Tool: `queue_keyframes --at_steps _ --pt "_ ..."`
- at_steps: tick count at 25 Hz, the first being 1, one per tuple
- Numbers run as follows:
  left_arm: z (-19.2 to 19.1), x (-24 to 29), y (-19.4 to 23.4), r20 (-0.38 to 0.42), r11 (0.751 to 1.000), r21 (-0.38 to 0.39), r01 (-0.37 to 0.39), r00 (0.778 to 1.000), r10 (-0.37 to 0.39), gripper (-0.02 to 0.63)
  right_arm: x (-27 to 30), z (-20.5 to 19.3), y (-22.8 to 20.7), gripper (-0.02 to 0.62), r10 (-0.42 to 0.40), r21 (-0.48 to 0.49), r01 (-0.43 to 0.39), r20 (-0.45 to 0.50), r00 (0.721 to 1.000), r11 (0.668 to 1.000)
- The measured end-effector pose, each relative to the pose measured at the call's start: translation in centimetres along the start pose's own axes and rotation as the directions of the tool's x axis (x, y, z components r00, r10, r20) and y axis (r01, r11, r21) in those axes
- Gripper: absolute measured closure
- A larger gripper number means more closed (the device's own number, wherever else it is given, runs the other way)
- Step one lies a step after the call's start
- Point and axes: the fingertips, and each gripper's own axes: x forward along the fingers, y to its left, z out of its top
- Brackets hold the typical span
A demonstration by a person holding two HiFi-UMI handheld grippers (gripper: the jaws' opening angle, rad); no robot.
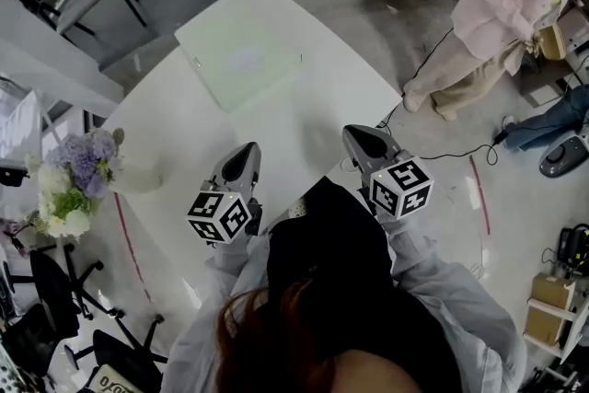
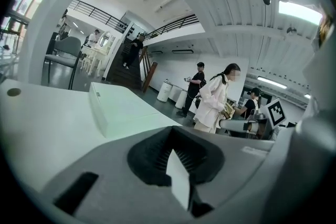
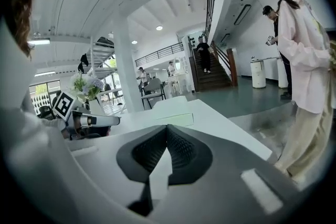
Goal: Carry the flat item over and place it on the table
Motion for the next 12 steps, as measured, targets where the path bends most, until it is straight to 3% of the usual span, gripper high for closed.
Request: queue_keyframes --at_steps 12 --pt "0.7 -0.1 0.5 0.011 1.0 0.021 -0.004 1.0 0.003 0.607 1.2 0.4 0.3 0.584 0.028 -0.011 -0.028 -0.007 1.0 1.0"
